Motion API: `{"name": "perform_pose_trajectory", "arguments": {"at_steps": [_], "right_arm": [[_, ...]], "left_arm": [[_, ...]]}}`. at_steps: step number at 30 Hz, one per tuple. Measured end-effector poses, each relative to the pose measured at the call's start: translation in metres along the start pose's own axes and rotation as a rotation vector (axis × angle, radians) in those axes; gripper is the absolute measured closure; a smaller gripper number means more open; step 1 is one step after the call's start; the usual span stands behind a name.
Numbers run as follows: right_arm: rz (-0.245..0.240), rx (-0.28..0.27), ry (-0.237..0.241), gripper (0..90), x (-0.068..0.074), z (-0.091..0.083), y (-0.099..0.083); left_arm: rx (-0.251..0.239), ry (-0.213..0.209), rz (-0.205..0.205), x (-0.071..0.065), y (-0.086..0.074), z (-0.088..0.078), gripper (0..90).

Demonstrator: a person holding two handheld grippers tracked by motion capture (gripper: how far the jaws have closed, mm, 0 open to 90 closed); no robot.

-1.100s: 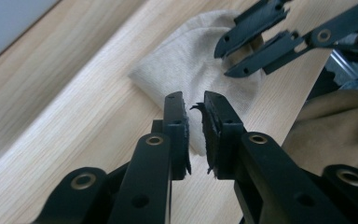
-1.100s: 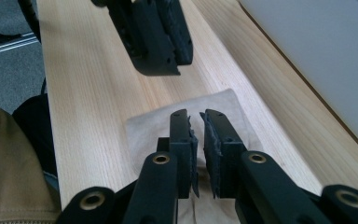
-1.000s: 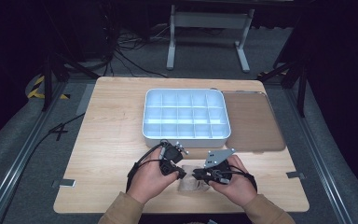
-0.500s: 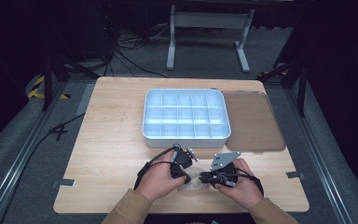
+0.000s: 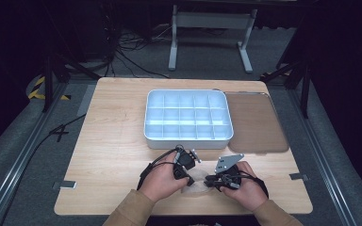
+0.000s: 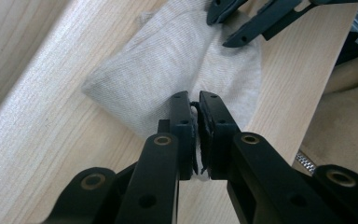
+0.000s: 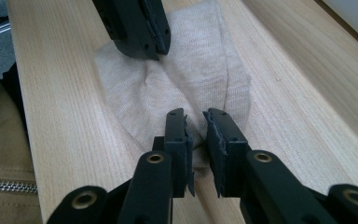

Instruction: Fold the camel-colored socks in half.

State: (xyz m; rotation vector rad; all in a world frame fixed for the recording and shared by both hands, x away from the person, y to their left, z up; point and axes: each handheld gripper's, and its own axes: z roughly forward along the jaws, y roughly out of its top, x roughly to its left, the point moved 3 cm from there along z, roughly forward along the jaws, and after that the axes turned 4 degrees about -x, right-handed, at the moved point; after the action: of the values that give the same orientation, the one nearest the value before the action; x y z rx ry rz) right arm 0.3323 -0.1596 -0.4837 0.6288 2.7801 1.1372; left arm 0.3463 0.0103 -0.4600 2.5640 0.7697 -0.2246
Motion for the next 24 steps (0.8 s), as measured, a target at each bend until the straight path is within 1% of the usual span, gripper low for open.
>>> {"name": "perform_pose_trajectory", "arguments": {"at_steps": [2, 5, 6, 7, 8, 9, 10, 11, 12, 14, 15, 17, 18, 19, 20, 21, 23, 24], "right_arm": [[0.006, -0.002, -0.001, 78.5, -0.001, 0.000, 0.000], [0.002, -0.003, -0.002, 78.5, -0.001, 0.000, 0.000], [0.004, -0.002, 0.000, 78.5, -0.001, 0.000, 0.000], [0.003, 0.000, 0.000, 78.6, -0.001, 0.000, 0.000], [0.000, 0.002, 0.002, 78.6, -0.001, 0.000, 0.000], [-0.005, 0.004, 0.000, 78.6, 0.000, 0.000, 0.000], [-0.009, 0.004, -0.003, 78.7, 0.000, 0.000, 0.000], [-0.008, 0.004, -0.005, 78.7, 0.001, 0.000, 0.000], [-0.007, 0.003, -0.007, 78.8, 0.001, 0.000, 0.000], [-0.012, 0.001, -0.010, 78.8, 0.001, 0.000, 0.000], [-0.015, 0.000, -0.013, 78.8, 0.001, 0.000, 0.000], [-0.015, -0.003, -0.017, 78.8, 0.002, 0.000, 0.000], [-0.016, -0.005, -0.017, 78.8, 0.002, 0.000, 0.000], [-0.017, -0.006, -0.018, 78.8, 0.002, 0.000, -0.001], [-0.020, -0.008, -0.017, 78.8, 0.002, 0.000, -0.001], [-0.016, -0.011, -0.016, 78.7, 0.002, 0.000, -0.001], [-0.020, -0.008, -0.023, 78.7, 0.003, -0.002, -0.002], [-0.028, -0.003, -0.025, 78.7, 0.003, -0.004, -0.002]], "left_arm": [[-0.009, -0.007, 0.008, 0.000, 0.000, -0.001, 83.5], [-0.020, -0.010, 0.011, -0.001, 0.000, -0.004, 82.9], [-0.046, -0.002, 0.028, -0.003, 0.001, -0.007, 82.8], [-0.077, 0.009, 0.056, -0.004, 0.003, -0.010, 82.9], [-0.112, 0.008, 0.069, -0.006, 0.005, -0.013, 83.1], [-0.126, 0.016, 0.078, -0.007, 0.007, -0.016, 83.5], [-0.154, 0.032, 0.082, -0.007, 0.009, -0.017, 84.7], [-0.163, 0.041, 0.084, -0.008, 0.010, -0.018, 85.4], [-0.167, 0.044, 0.077, -0.007, 0.011, -0.017, 85.9], [-0.155, 0.071, 0.065, -0.002, 0.011, -0.013, 86.5], [-0.143, 0.085, 0.047, 0.000, 0.011, -0.011, 87.6], [-0.121, 0.095, 0.036, 0.005, 0.009, -0.006, 88.8], [-0.112, 0.107, 0.027, 0.007, 0.009, -0.004, 89.1], [-0.096, 0.131, 0.026, 0.008, 0.008, -0.002, 89.3], [-0.069, 0.168, 0.027, 0.009, 0.008, 0.001, 89.4], [-0.052, 0.181, 0.026, 0.010, 0.007, 0.004, 89.5], [-0.039, 0.184, 0.021, 0.010, 0.007, 0.007, 89.6], [-0.035, 0.180, 0.025, 0.010, 0.007, 0.007, 89.6]]}}
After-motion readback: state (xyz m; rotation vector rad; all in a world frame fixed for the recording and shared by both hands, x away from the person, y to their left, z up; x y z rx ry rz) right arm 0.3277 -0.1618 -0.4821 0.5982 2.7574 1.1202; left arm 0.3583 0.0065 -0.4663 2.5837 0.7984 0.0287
